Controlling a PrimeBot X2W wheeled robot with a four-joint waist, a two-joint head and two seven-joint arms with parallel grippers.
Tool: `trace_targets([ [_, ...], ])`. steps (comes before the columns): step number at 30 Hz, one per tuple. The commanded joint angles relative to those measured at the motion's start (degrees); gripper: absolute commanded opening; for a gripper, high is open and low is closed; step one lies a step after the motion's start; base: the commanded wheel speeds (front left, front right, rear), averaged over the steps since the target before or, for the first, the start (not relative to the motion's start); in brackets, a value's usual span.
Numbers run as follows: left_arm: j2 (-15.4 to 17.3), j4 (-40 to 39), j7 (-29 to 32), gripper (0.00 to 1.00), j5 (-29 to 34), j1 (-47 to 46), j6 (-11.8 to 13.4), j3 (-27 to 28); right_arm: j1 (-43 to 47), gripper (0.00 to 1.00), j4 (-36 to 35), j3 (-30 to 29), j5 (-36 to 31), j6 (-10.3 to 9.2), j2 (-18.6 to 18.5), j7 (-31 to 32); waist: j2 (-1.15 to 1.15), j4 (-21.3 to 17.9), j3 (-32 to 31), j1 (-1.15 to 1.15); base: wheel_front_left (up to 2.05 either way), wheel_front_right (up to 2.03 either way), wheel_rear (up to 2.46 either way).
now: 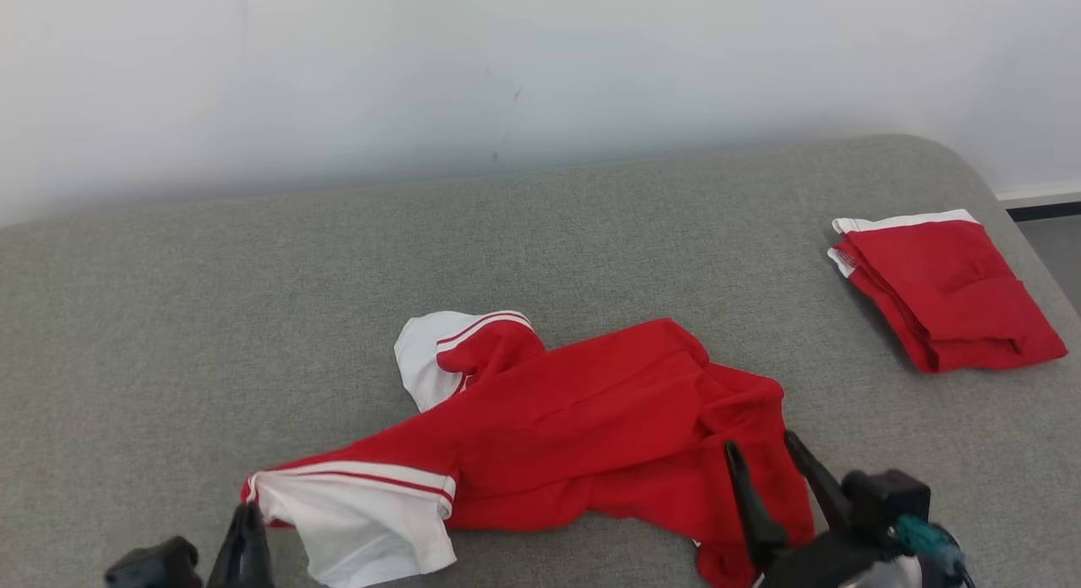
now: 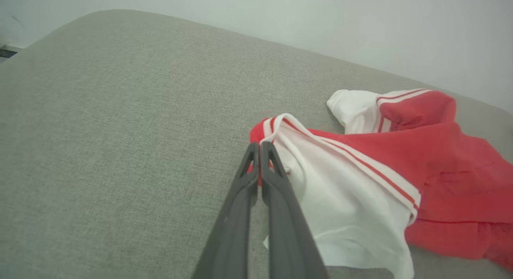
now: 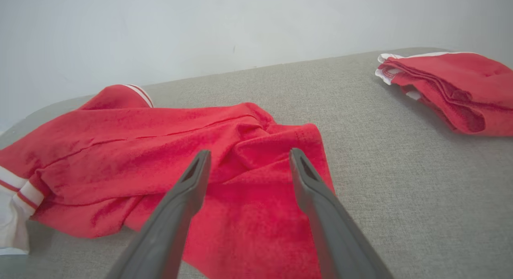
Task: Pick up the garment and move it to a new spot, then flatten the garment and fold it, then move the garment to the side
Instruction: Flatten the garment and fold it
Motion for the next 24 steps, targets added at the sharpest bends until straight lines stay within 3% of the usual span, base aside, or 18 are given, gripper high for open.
trace_targets([
  [1, -0.77, 3.33, -0.85, 1.00, 0.33, -1.21, -0.84, -0.58, -1.61, 1.00, -0.35, -0.01, -1.05, -0.14, 0.01, 0.57, 0.00, -0.02, 0.10, 0.00, 0.00, 0.00, 0.00],
  [8, -3.07, 14.32, -6.00, 1.00, -0.06, -1.70, -2.60, -0.39, -7.65, 1.00, -1.47, -2.64, -4.09, -0.14, 0.00, 8.94, 0.00, 0.59, 0.05, 0.00, 0.00, 0.00, 0.00],
  [13, -4.41, 15.31, -9.02, 1.00, -0.10, -1.94, -3.92, -0.65, -11.47, 1.00, -0.18, -9.06, -6.09, -0.14, 0.02, 19.57, 0.00, 3.16, -0.06, 0.00, 0.00, 0.00, 0.00],
  [24, -6.12, 15.23, -10.00, 1.00, 0.30, -3.43, -5.29, -2.78, -17.68, 1.00, 9.06, -17.98, -9.53, -0.14, 0.00, 34.48, 0.00, 7.47, 0.67, 0.00, 0.00, 0.00, 0.00],
])
